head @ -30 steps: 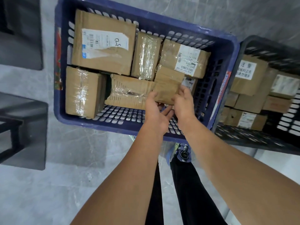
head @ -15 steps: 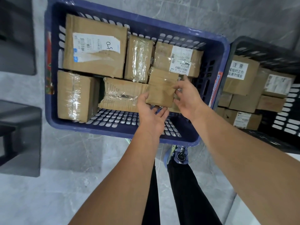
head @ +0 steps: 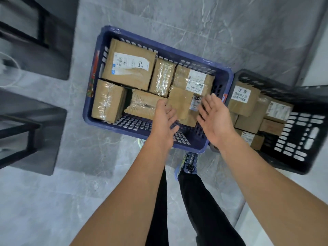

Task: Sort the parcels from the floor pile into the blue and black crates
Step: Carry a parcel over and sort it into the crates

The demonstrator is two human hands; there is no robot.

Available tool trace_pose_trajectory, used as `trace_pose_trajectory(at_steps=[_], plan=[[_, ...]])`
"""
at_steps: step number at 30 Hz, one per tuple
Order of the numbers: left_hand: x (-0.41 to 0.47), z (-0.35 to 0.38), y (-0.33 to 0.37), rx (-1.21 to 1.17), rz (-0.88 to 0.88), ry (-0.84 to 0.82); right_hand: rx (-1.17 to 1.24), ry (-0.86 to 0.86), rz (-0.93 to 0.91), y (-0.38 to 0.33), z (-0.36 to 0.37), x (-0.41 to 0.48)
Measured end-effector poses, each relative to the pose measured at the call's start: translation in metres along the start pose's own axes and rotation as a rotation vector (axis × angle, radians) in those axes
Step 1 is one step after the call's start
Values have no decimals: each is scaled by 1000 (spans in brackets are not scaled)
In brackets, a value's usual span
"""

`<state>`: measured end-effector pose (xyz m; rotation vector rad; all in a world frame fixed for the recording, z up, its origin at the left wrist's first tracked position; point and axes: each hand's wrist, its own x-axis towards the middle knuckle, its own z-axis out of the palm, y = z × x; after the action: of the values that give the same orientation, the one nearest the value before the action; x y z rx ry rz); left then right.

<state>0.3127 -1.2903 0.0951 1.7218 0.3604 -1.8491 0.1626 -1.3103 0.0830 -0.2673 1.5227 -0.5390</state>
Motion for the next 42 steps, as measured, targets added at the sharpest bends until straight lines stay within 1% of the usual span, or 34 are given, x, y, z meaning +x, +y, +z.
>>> trace_pose_trajectory(at_steps=[3,5,8,12,15,17,23,27,29,32,37,42], plan=[[-65,3,28,124,174,-35,-90,-53,-67,-40,14,-48],[-112,1,47,137,284,-42,-154,-96,-130,-69,22,-83],[-179,-3,68,139,401,-18,-255,-165,-212,-107,30,-140],[-265,-9,78,85,544,30,-352,-291,-304,-148,43,-217],[-334,-14,72,41,647,51,-440,-388,-383,-176,55,-277],[-376,-23,67,-24,684,83,-489,-453,-434,-190,65,-313],[-491,-73,33,-210,848,225,-613,-666,-553,-209,94,-413],[-552,-115,-13,-349,940,316,-700,-828,-588,-191,117,-475],[-580,-136,-40,-417,984,358,-727,-905,-591,-173,132,-506],[-621,-169,-81,-509,1004,413,-756,-1010,-574,-135,154,-554],[-674,-240,-168,-625,1058,514,-821,-1193,-541,-45,187,-638],[-718,-310,-273,-732,1091,661,-894,-1366,-482,60,199,-717]])
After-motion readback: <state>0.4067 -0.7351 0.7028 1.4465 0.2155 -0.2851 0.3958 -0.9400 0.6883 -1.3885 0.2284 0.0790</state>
